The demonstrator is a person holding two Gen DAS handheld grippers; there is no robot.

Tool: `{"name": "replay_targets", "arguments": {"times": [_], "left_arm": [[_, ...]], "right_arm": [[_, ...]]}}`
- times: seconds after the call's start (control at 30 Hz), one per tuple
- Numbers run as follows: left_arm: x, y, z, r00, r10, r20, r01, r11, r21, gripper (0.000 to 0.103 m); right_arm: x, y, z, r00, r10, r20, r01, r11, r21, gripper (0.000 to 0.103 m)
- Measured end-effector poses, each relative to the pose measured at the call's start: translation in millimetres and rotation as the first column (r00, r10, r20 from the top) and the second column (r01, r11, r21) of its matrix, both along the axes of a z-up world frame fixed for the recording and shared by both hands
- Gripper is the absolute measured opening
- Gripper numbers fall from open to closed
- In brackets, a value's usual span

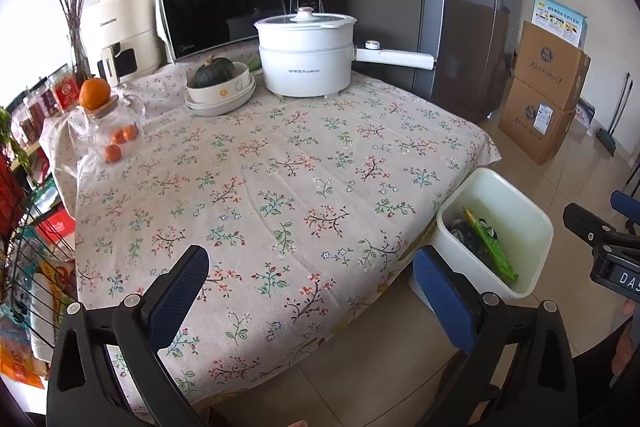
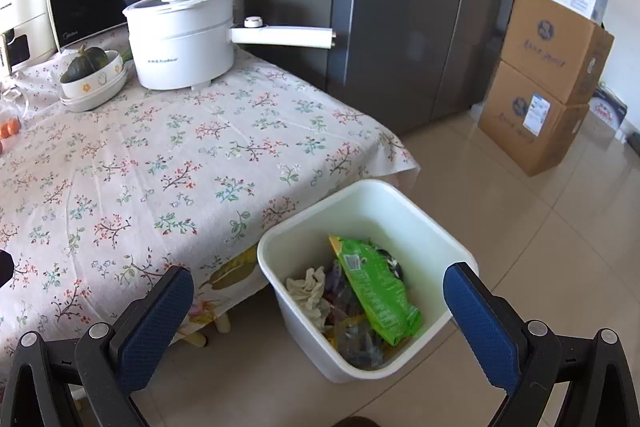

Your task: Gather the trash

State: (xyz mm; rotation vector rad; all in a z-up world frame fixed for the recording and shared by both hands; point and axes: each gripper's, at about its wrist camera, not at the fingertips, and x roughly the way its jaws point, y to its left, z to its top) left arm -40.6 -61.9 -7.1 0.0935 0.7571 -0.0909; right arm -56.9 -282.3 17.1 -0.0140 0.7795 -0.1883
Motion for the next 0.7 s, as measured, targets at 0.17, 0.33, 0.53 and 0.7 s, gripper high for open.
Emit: {"name": "replay_targets", "arguments": {"times": [0.17,0.33,0.53,0.7], "left_arm": [[-3.6,-0.9,8.0,0.999,0.003,0.037,-0.003,1.0,0.008,0.103],[-3.9,-0.1,8.2,0.999,0.002,0.035,-0.002,1.0,-0.002,0.103],[-5.1,2.6,9.7,0.999,0.011,0.049,-0.011,1.0,-0.004,0.103],[-5.2,3.2,9.5,0.998,0.016,0.059,-0.017,1.0,0.006,0.103]], "right_arm": [[-0.8,3.3,3.1,1.0,0.004,0.018,-0.004,1.0,-0.014,0.103],[-0.1,2.4,4.0,1.0,-0.002,0.029,0.003,1.0,-0.015,0.103],[-1.5,5.3,5.2,0.999,0.012,0.037,-0.011,1.0,-0.022,0.103],[-1.1,6.5,6.2,0.999,0.016,0.043,-0.015,1.0,-0.022,0.102]]}}
